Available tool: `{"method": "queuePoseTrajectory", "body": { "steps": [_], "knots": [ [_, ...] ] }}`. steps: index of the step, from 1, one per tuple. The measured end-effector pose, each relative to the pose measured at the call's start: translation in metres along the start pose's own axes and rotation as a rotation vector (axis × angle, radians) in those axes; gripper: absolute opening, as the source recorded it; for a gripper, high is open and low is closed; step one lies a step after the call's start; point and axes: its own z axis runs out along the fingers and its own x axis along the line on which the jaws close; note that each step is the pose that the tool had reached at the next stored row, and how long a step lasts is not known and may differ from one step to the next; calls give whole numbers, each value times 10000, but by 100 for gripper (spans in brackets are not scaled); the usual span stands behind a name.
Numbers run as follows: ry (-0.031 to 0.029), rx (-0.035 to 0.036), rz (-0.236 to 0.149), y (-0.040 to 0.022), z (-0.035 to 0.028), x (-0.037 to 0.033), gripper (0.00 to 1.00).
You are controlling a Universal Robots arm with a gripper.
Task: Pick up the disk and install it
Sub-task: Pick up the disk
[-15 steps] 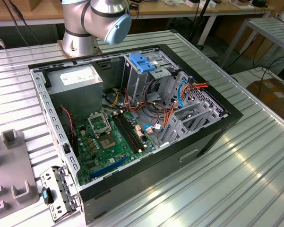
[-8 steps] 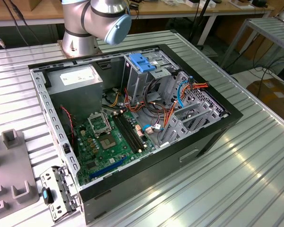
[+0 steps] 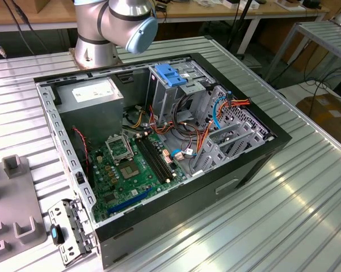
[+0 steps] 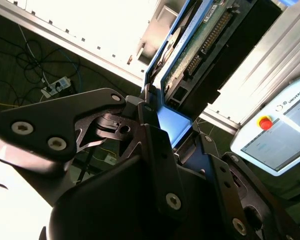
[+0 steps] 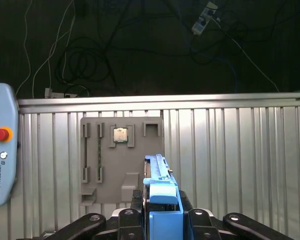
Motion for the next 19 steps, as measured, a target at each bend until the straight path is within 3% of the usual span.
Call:
{"method": "queuePoseTrajectory", "body": {
  "steps": [19],
  "knots": [
    [0,1,-1,-74,16,-1,37]
  ]
}}
